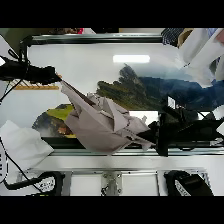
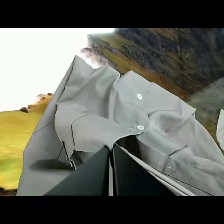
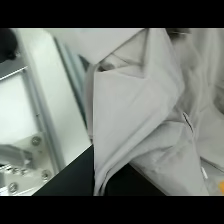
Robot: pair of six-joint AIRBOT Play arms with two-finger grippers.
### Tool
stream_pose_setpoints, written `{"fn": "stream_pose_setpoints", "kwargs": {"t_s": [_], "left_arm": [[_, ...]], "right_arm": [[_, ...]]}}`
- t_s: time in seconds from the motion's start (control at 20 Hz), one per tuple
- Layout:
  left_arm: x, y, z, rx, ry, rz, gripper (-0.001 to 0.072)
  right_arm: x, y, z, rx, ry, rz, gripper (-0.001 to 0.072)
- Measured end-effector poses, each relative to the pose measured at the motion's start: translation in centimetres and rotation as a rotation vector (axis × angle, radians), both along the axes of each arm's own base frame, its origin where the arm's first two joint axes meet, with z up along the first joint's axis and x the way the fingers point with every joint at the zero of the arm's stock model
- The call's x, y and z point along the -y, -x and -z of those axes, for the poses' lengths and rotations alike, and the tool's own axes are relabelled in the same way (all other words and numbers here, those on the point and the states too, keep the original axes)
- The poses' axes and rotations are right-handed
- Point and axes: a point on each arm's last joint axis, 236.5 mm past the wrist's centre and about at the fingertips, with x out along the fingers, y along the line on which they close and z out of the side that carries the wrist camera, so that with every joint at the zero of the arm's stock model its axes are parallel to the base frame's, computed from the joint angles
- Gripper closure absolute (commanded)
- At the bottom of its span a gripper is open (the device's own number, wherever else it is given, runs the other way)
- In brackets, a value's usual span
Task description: Fold the clothes and pants, and hang the long-sleeved shirts on hangers.
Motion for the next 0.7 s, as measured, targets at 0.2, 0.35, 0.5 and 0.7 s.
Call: {"fn": "stream_pose_setpoints", "kwargs": {"t_s": [0.2, 0.35, 0.5, 0.7], "left_arm": [[1.9, -0.7, -0.6, -0.019, -0.009, 0.085, 0.0693], [4.2, -1.2, -0.9, -0.013, -0.019, 0.155, 0.0693], [6.3, -1.2, -1.1, -0.002, -0.029, 0.224, 0.0692], [8.0, -0.9, -0.2, -0.002, -0.046, 0.289, 0.0073]], "right_arm": [[-1.0, 2.4, -2.1, -0.032, -0.068, -0.093, 0.0707], [-1.6, 3.2, -3.8, -0.033, -0.124, -0.127, 0.0707], [-2.1, 3.1, -5.0, -0.009, -0.167, -0.133, 0.0707], [-2.9, 2.2, -6.8, 0.048, -0.242, -0.117, 0.0707]]}}
